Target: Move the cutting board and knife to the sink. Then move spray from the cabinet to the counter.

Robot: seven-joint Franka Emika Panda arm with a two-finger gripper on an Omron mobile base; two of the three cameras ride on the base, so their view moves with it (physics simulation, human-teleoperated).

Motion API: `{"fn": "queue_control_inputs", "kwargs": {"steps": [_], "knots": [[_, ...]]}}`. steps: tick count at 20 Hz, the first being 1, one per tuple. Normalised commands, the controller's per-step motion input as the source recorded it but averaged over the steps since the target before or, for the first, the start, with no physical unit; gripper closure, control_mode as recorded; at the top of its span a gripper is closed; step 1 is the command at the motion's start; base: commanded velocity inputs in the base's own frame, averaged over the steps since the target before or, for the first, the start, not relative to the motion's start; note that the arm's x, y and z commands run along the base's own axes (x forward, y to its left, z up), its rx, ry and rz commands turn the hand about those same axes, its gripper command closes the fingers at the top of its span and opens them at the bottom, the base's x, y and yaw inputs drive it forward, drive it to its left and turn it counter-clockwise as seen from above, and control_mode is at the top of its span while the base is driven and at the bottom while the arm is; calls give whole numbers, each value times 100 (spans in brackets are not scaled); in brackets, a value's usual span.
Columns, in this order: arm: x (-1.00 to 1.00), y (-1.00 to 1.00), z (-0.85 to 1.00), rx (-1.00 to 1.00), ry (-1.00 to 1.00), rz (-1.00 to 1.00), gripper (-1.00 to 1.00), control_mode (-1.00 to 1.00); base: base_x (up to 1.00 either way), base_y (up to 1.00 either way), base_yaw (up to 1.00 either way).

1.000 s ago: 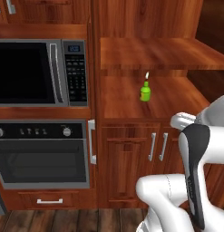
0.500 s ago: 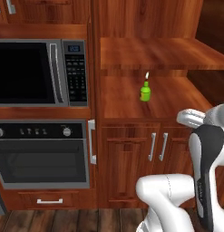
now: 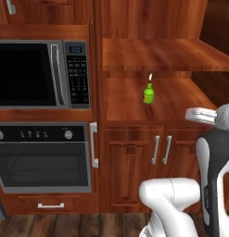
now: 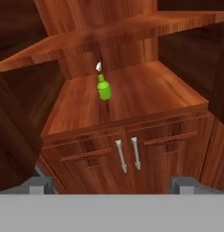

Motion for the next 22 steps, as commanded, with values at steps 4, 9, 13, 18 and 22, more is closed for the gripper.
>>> {"fn": "queue_control_inputs", "kwargs": {"steps": [4,9,13,18,22], "knots": [[-3,21,-67,-45,-26,1,-100,-100,0,0,0],[-1,11,-87,-44,5,0,-100,-100,0,0,0],[0,5,-99,-38,41,2,-100,-100,0,0,0],[-1,0,-72,-12,32,6,-100,-100,0,0,0],[0,-1,0,5,0,0,-100,-100,0,0,0]]}}
